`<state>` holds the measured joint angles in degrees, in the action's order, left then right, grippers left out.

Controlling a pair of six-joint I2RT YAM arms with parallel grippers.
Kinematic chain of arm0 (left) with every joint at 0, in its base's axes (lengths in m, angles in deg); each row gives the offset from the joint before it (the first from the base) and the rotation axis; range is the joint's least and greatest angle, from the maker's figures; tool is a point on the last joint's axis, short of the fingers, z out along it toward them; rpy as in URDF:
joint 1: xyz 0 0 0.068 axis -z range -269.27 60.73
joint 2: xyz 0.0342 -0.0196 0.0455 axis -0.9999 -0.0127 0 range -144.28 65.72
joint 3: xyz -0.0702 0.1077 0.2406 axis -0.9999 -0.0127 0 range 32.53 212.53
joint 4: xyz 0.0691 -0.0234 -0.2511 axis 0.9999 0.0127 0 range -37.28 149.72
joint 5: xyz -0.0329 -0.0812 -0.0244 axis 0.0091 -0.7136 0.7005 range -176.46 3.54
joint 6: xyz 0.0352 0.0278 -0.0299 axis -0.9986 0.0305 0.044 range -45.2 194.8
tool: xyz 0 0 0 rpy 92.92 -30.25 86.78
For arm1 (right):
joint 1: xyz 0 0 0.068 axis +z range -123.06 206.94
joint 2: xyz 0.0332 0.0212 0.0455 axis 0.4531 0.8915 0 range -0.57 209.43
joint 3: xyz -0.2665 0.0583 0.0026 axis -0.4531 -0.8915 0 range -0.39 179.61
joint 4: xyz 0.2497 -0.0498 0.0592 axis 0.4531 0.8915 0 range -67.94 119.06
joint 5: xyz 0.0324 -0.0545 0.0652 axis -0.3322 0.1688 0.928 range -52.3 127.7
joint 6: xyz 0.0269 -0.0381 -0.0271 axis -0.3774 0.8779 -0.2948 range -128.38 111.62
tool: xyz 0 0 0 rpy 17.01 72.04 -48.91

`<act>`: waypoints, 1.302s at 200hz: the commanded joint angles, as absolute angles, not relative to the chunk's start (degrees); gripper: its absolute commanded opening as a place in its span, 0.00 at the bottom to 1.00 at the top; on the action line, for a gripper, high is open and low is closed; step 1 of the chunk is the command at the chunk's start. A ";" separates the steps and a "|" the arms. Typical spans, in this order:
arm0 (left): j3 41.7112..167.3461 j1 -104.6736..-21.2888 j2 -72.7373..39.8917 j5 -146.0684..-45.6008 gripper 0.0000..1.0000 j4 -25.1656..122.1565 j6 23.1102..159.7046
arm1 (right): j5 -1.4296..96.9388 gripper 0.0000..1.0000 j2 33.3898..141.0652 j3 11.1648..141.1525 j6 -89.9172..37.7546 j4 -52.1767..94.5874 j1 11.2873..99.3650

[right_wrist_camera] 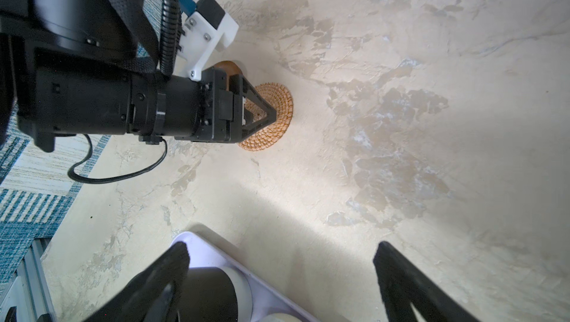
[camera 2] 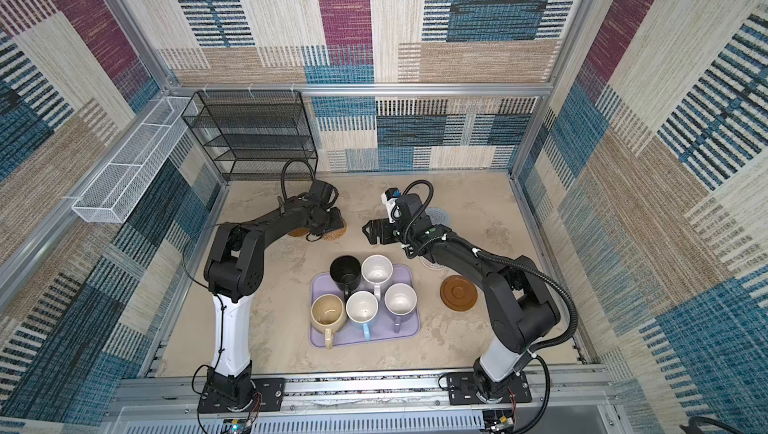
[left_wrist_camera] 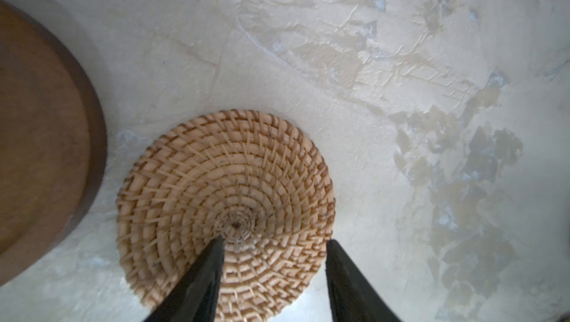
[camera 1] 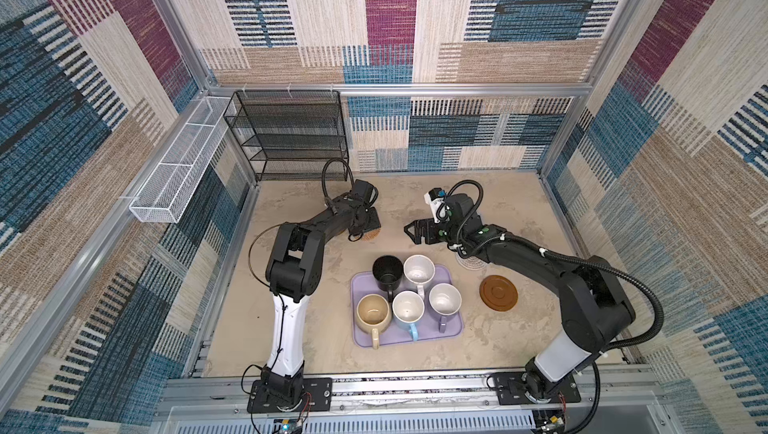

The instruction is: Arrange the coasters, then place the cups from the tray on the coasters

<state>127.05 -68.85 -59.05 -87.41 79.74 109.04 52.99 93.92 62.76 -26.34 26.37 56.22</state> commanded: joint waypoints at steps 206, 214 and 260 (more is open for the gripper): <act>95.67 -69.00 -14.07 -110.22 1.00 67.88 106.27 | 46.95 1.00 85.54 62.31 -24.12 29.68 51.47; 93.68 -68.97 -12.48 -112.72 1.00 65.77 105.99 | 46.68 1.00 85.76 62.41 -23.95 29.77 50.53; 88.64 -68.71 -11.02 -125.14 1.00 55.26 107.77 | 44.65 0.92 89.66 62.00 -24.77 29.34 42.91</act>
